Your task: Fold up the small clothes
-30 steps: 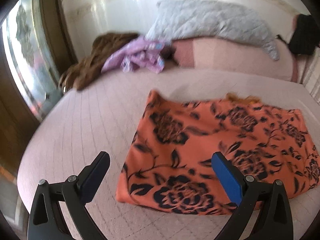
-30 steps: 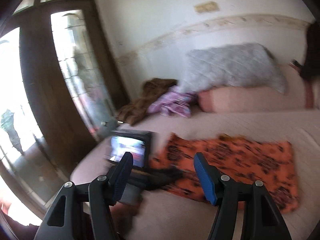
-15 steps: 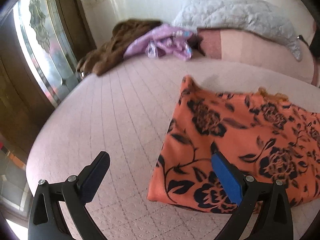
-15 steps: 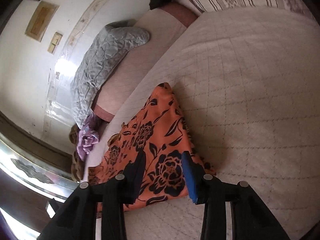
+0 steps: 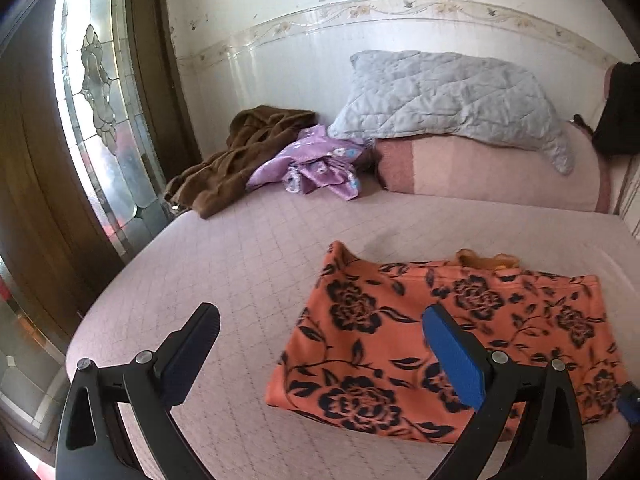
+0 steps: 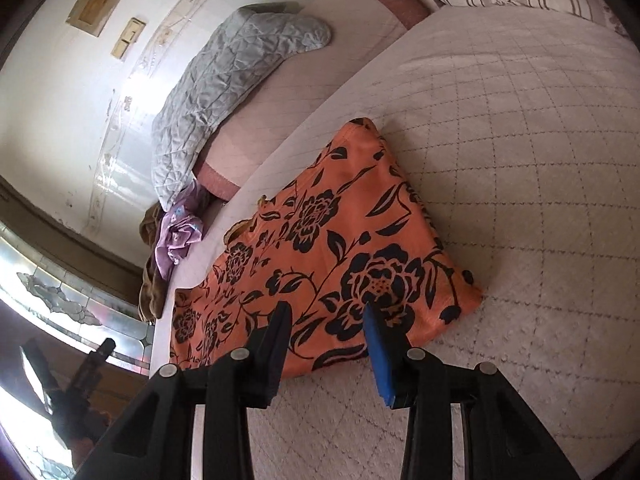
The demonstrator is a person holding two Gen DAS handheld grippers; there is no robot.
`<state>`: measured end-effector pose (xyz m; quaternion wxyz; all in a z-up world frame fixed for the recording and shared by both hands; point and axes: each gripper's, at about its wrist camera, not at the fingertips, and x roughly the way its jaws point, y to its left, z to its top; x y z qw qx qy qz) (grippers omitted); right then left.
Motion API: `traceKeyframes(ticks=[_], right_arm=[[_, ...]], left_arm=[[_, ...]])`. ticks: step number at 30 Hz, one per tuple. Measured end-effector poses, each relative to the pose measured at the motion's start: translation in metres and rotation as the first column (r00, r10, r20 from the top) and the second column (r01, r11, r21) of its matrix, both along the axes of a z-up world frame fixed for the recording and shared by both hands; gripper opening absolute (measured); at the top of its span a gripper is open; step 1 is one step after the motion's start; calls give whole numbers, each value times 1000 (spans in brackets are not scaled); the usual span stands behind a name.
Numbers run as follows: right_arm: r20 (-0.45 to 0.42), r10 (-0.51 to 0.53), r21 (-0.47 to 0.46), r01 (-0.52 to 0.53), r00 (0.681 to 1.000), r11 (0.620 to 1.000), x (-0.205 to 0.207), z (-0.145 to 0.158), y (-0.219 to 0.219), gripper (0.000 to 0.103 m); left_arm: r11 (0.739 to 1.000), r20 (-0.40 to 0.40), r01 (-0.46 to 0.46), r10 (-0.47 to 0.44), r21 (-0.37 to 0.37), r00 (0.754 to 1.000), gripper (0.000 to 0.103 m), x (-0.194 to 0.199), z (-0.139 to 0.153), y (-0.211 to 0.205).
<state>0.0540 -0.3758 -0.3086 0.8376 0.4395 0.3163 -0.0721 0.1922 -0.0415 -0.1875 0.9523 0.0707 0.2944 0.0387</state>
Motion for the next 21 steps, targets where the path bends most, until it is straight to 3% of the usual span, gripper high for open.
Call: traceKeyframes(ticks=[8,12,16,21], right_arm=[[10,-10,1,9,1000,1000,-2,3,-3,40],[8,-12,1,12,1000,1000,-1,3,-3,40],[13,-14,16,14,1000,1000,-3,2,-6,40],[9,-17,19,17,1000,1000,-3,-4,-13,40]], left_arm=[[999,11,42,-42,0,999,102,-7,6,-27],[994,11,107,-107,2,994,102,-11,7,-43],[990,-57,140,-141,-12,988,102,-1,-9,-35],[998,-190,52,-43,46,981,102,43,-60,2]])
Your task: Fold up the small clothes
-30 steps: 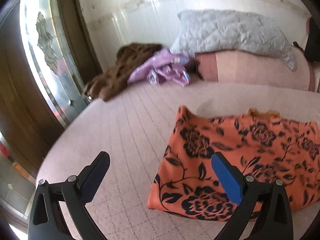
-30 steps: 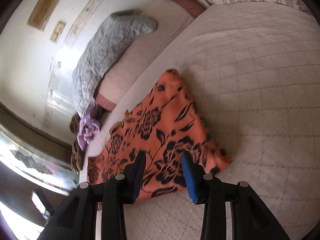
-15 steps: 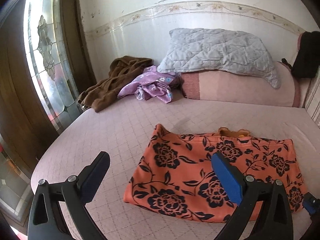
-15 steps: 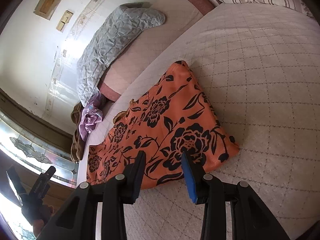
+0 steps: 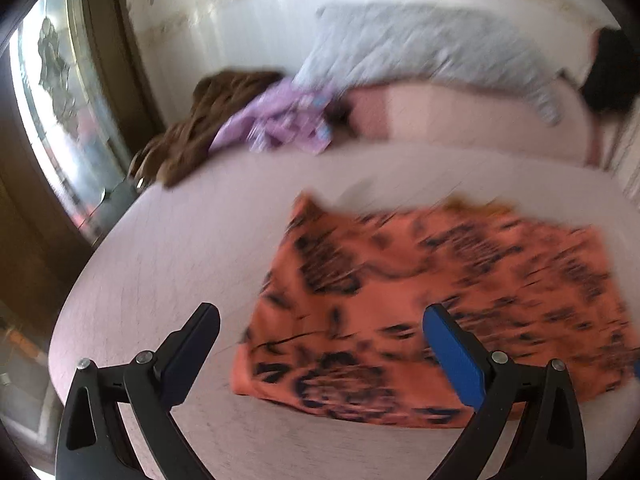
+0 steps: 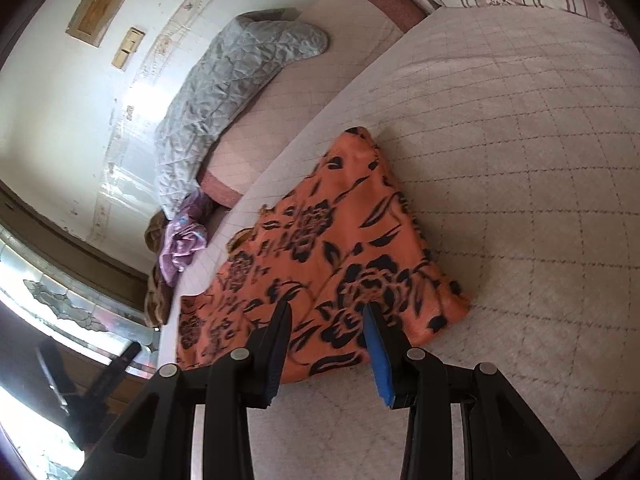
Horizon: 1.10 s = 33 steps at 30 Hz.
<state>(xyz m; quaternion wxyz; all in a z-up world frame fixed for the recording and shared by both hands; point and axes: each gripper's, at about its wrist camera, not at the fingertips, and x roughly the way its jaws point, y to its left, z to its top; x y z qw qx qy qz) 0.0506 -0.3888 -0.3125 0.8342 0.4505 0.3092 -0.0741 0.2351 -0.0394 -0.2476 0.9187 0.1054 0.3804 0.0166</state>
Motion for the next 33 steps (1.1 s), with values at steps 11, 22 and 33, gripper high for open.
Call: traceKeyframes(ticks=[11,22,33], right_arm=[[-57,5,134,3,998,991,-9,-7,4,71],[-39,-238,162,241,971,957,24,-45,-6,47],[22,-13,-247,18,1000,969,104,75,79,21]], left_arm=[[986,-137,-162,156,-29,978,101,38,-30,78],[982,-194,-173,155,-78,969,101,44,-38,90],[943,-154,-305,284,-133,946,101,54,-16,148]])
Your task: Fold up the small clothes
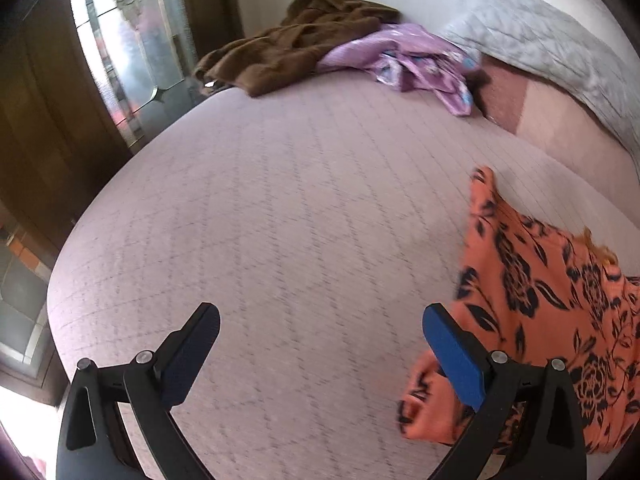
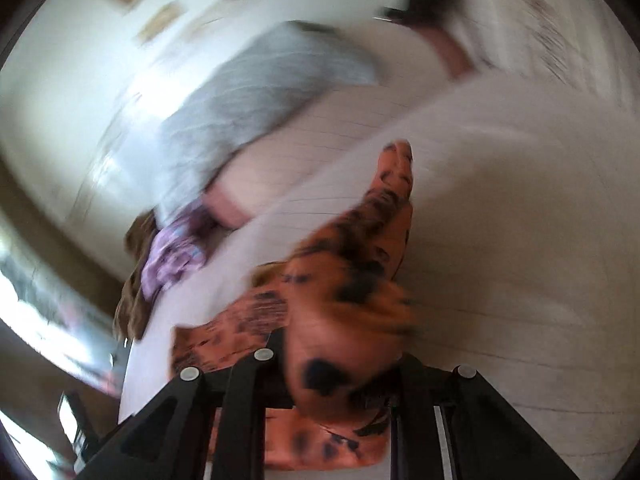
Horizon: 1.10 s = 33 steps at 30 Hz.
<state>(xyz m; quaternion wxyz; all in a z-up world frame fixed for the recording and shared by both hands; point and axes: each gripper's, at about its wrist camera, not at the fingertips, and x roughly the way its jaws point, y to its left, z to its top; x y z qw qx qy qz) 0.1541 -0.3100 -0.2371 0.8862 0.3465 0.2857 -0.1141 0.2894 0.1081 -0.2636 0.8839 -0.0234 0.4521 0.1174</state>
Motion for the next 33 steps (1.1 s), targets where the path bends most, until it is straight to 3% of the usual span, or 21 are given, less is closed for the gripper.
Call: traceKeyframes(ticks=[3,7,9,11,12,14,15,16,18,20,21,23,25,28,31,32,33], right_arm=[[15,109,-3,-109,994,994,29,24,46,21],[35,233,52,-235,972,971,69,25,113,21],[26,304,99,-305,952,947,87,10,150,22],[-26,400,170,-390,916,905,108,-17,189,31],[-71,438,210,-415,896,885,117,-31,204,41],[-158,496,251,-452,854,856,127,-56,225,47],[-141,498,234,-460,855,856,125,-56,225,52],[-83,519,228,-491,851,841,117,-51,221,67],[15,594,287,-573,804,768,101,-44,213,79],[98,655,286,-652,749,703,82,-29,200,79],[103,657,244,-660,747,711,69,-23,192,79],[110,604,157,-614,789,774,44,-13,162,77],[101,537,122,-546,838,829,29,-16,131,53],[-2,446,134,-442,895,887,27,-42,95,42],[-102,458,182,-436,883,882,37,-77,90,42],[-90,457,180,-437,885,881,38,-84,90,42],[-81,462,161,-446,883,881,38,-82,90,42]], left_arm=[[998,14,-67,67,-19,998,101,-1,5,25],[985,36,-173,174,-25,984,101,-3,10,61],[976,43,-216,217,-32,975,101,-4,11,76],[971,40,-237,239,-41,970,101,-5,10,84],[971,38,-237,238,-43,970,101,-5,9,84],[974,36,-222,223,-34,974,101,-3,9,81],[978,43,-208,209,-27,977,101,-3,10,77],[981,54,-191,192,-25,980,101,-3,12,73],[988,87,-153,155,-25,984,101,-4,18,63],[994,129,-101,106,-43,986,101,-8,25,49],[996,146,-72,79,-52,986,101,-11,28,40],[998,176,-1,11,-57,984,101,-16,31,21],[996,192,89,-83,-27,978,101,-24,30,-8],[977,187,202,-212,71,959,101,-29,22,-51],[955,58,190,-208,227,976,101,-17,-10,-74],[952,-20,174,-175,252,984,102,-8,-29,-72],[962,-46,170,-164,214,985,102,-5,-36,-68]])
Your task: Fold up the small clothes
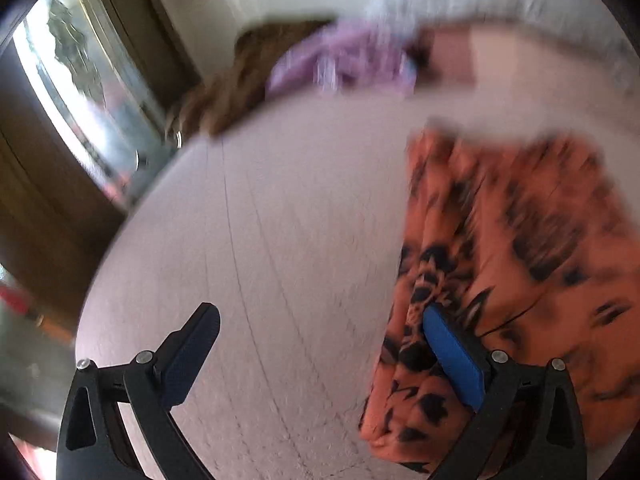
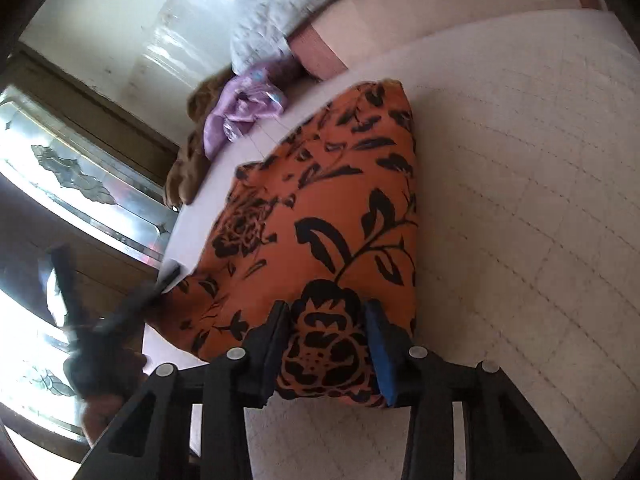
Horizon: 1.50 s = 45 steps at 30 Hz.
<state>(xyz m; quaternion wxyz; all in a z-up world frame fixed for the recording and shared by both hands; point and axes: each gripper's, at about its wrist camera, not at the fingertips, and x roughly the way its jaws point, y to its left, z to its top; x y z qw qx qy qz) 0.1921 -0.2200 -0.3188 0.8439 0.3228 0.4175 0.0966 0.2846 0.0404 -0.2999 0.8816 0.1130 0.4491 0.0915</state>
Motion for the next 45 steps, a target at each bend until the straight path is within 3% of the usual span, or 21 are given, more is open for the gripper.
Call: traceKeyframes(ticks=[2,4,6,9,12,15,16,20,23,26,28,29,33,38,40,43,45], right_arm=[[-17,36,-43,-37,999,998,6,11,2,41],[-14,49,-65,-49,999,997,18,25,-4,41],[55,17,-74,-13,998,997,39,46,-13,41],[65,-16,-73,21,998,997,79,54,-20,41],[-27,-49,-96,46,998,994,138,36,-20,41],[-201,-46,-54,35,979,998,194,-12,-25,37],[-220,-71,-36,64,973,997,204,-21,-28,37],[-167,-82,-37,77,983,996,211,9,-24,40],[-100,1,7,-1,995,1000,208,30,-1,40],[-151,88,-11,-90,985,996,219,17,36,40],[-230,86,-51,-101,969,994,227,-7,51,39],[-218,67,-45,-79,974,996,229,-11,52,39],[-209,50,3,-50,977,999,214,7,39,39],[-84,69,-10,-70,994,997,139,60,16,40],[-57,86,-23,-87,995,996,111,75,17,40],[-59,121,-42,-124,991,991,70,72,27,40],[-116,138,-85,-148,984,985,50,49,36,40]], left_arm=[[995,-12,-30,29,-98,999,102,4,2,13],[994,-20,-16,14,-110,1000,102,5,6,17],[993,-25,-15,12,-117,1000,102,6,7,21],[994,-26,-15,12,-111,1000,102,8,8,21],[995,-27,-9,7,-101,1000,102,9,8,20],[996,-29,0,-2,-88,1000,102,10,5,14],[996,-30,1,-4,-92,1000,102,10,6,15],[995,-19,8,-10,-103,1000,102,8,13,19],[996,-8,15,-15,-87,1000,102,5,13,19],[998,-11,25,-26,-62,1000,102,5,6,16],[998,-9,25,-26,-58,1000,103,4,5,15],[998,-7,28,-28,-56,1000,102,4,5,14],[997,10,36,-35,-64,999,102,2,12,14],[997,109,26,-17,-76,994,102,-8,37,21],[997,98,18,-11,-69,995,102,-8,35,21],[1000,26,13,-13,-1,1000,102,-2,14,13],[1000,19,12,-12,21,1000,102,0,5,10]])
